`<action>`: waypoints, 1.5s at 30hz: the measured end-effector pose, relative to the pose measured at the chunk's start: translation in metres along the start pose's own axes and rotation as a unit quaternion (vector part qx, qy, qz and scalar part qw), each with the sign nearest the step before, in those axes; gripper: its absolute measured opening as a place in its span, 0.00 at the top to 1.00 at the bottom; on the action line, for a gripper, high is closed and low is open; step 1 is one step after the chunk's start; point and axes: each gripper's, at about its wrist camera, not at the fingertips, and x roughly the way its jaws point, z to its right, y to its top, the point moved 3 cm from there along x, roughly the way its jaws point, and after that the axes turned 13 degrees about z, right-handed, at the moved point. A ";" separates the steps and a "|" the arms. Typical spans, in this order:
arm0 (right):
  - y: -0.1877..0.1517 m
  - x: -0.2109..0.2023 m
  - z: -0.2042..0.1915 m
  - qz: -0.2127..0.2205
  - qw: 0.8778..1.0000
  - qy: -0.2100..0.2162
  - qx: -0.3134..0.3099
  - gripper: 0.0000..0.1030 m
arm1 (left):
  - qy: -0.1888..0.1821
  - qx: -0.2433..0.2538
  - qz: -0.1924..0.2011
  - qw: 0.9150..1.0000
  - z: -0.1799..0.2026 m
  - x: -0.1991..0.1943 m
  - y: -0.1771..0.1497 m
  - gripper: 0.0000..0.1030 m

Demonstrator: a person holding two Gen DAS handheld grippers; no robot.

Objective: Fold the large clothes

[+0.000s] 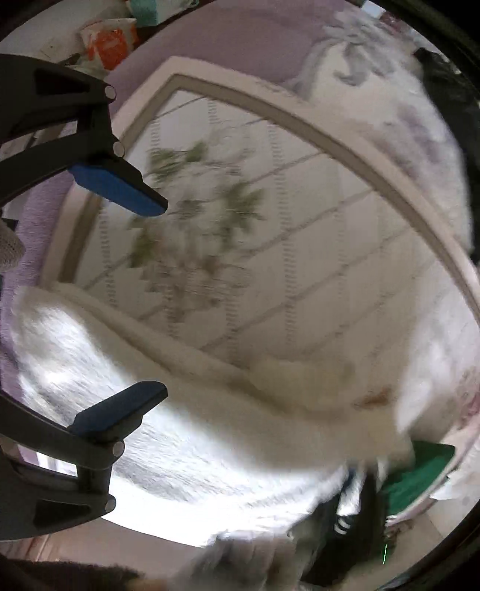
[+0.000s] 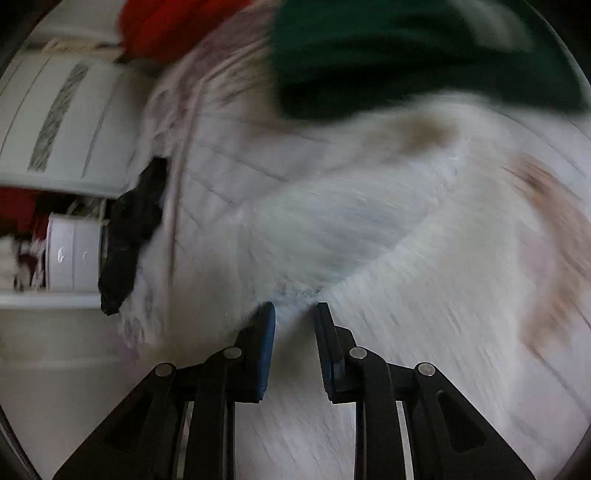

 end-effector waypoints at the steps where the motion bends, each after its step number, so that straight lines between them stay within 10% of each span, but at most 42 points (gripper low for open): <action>1: -0.002 0.022 0.012 -0.031 0.999 -0.009 0.030 0.77 | 0.001 0.007 0.004 1.000 0.005 0.000 0.004 0.11; 5: 0.004 0.009 0.018 -0.022 0.992 0.059 0.107 0.75 | -0.018 0.018 0.012 1.000 0.027 -0.001 0.032 0.11; 7: -0.004 -0.044 0.027 0.006 0.988 0.094 0.120 0.59 | -0.040 0.013 0.020 0.999 0.043 -0.001 0.055 0.11; 9: -0.016 -0.075 0.040 0.032 0.989 0.086 0.117 0.19 | -0.055 0.012 0.034 0.998 0.049 -0.006 0.079 0.11; 19: -0.163 -0.236 0.163 0.016 0.987 -0.071 0.146 0.17 | -0.062 0.055 0.040 0.996 0.111 0.075 0.176 0.14; 20: -0.170 -0.242 0.173 0.012 0.985 -0.076 0.153 0.17 | -0.058 0.071 0.029 0.995 0.119 0.096 0.182 0.33; 21: -0.184 -0.244 0.184 0.007 0.983 -0.081 0.166 0.17 | -0.069 0.078 0.023 0.994 0.123 0.105 0.183 0.82; 25: -0.207 -0.230 0.191 0.000 0.980 -0.100 0.170 0.17 | -0.084 0.065 0.033 0.994 0.130 0.119 0.204 0.93; 30: -0.233 -0.228 0.203 -0.027 0.978 -0.112 0.171 0.17 | -0.088 0.058 0.017 0.994 0.121 0.145 0.216 0.89; 35: -0.252 -0.264 0.187 -0.034 0.985 -0.121 0.117 0.17 | -0.097 0.094 0.052 0.989 0.110 0.077 0.197 0.82; 37: -0.261 -0.272 0.179 -0.037 0.987 -0.125 0.089 0.17 | -0.083 0.108 0.055 0.989 0.098 0.052 0.178 0.74; 39: -0.268 -0.275 0.164 -0.045 0.989 -0.127 0.067 0.17 | -0.082 0.109 0.049 0.990 0.082 0.027 0.150 0.25; 40: -0.276 -0.276 0.160 -0.056 0.989 -0.128 0.055 0.17 | -0.073 0.106 0.045 0.991 0.075 0.022 0.139 0.17; 45: -0.301 -0.279 0.148 -0.106 0.986 -0.122 0.042 0.17 | -0.029 0.078 -0.028 0.996 0.034 0.012 0.059 0.16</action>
